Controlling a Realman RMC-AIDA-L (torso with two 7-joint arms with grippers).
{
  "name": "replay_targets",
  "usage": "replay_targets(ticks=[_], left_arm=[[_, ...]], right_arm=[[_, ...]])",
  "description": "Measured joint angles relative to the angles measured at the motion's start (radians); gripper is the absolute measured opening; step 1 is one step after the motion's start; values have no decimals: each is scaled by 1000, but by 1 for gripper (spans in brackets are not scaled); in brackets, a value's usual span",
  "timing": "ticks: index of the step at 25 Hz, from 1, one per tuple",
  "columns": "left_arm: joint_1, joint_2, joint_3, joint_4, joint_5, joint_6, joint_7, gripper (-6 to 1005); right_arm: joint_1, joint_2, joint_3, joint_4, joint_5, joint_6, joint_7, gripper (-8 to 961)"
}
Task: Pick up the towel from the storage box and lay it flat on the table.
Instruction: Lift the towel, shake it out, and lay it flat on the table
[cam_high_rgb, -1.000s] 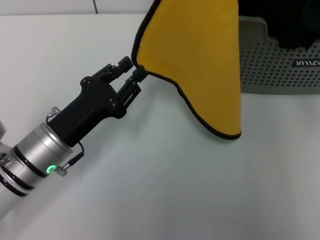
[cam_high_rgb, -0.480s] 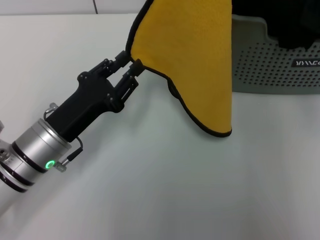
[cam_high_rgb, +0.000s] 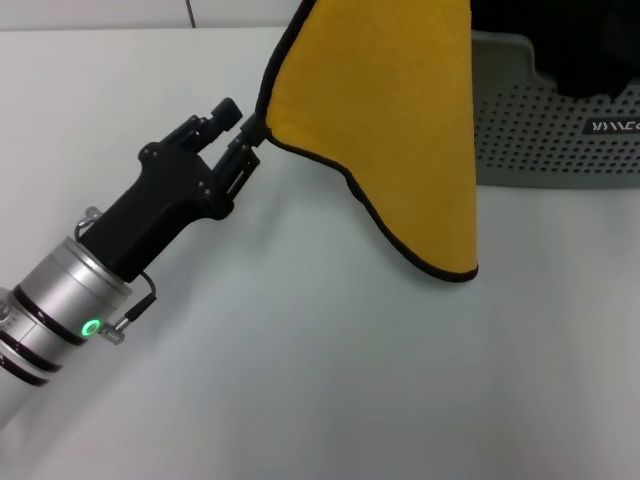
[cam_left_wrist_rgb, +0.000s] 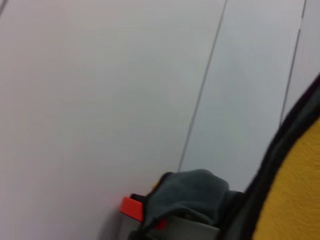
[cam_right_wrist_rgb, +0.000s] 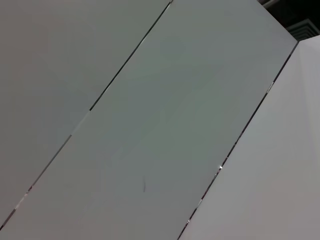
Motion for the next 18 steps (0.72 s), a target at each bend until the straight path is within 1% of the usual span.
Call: replay_targets(ticks=[10,18], left_arm=[[-17,1,2,0,46,3,-16,391],[-19,1,-2,2,65,3,-10,291]], right_arm=[[4,2,-3,1,0,0,-1,9],[5,3,-6,1,0,0,-2,8]])
